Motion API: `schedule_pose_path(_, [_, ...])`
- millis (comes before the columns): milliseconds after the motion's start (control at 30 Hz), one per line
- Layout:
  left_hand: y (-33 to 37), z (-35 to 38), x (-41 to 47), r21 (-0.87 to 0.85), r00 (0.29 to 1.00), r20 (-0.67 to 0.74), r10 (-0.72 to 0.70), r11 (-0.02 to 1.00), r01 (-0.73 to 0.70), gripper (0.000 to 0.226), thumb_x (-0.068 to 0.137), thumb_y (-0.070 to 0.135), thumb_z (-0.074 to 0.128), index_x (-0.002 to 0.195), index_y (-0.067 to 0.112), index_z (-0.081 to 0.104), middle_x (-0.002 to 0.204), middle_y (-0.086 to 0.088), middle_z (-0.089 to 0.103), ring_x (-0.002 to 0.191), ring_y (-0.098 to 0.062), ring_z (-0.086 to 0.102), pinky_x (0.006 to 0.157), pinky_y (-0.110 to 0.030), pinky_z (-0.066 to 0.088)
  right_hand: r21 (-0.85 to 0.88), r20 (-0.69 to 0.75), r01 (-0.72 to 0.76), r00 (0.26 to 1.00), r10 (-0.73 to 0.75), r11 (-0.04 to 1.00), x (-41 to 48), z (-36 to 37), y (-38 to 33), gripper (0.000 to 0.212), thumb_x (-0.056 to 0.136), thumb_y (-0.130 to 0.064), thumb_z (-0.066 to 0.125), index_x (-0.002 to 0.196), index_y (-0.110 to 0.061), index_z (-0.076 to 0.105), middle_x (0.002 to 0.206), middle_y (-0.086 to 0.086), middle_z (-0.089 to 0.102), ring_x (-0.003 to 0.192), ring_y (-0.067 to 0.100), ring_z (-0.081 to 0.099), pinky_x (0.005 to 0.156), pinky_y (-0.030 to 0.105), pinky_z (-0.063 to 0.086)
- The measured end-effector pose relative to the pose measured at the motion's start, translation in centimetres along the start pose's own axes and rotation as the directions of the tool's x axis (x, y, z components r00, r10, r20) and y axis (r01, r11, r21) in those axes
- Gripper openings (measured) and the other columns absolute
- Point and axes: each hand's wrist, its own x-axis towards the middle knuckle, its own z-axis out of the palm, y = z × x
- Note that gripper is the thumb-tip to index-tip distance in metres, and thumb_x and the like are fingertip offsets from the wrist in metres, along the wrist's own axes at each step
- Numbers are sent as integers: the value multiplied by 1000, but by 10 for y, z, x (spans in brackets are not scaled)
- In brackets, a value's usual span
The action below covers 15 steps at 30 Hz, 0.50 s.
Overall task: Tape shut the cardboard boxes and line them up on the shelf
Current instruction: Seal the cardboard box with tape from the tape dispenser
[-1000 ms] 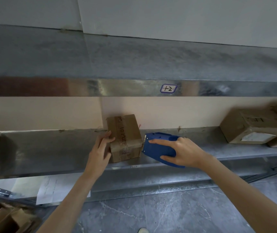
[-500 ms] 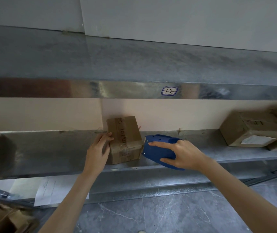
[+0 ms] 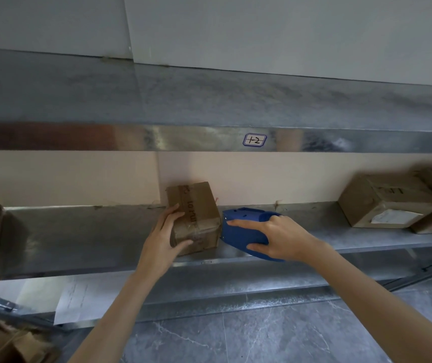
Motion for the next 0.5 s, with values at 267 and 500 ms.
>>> schedule_pose_path(267, [-24, -44, 3, 31, 994, 110, 8, 999, -12, 63, 74, 18, 84, 131, 22, 56, 147, 11, 46, 131, -11, 48, 102, -15, 36, 188, 59, 74, 994, -87, 979, 5, -1, -22, 73, 96, -36, 59, 147, -58, 11, 52, -11, 41, 50, 0, 31, 56, 14, 29])
schedule_pose_path(500, [-29, -46, 4, -3, 992, 126, 14, 1000, -14, 63, 73, 15, 85, 129, 21, 57, 147, 7, 48, 133, -10, 46, 108, -16, 35, 125, -6, 106, 994, -106, 986, 4, -1, -23, 68, 97, -49, 50, 142, -65, 1, 53, -10, 35, 48, 6, 33, 59, 22, 36])
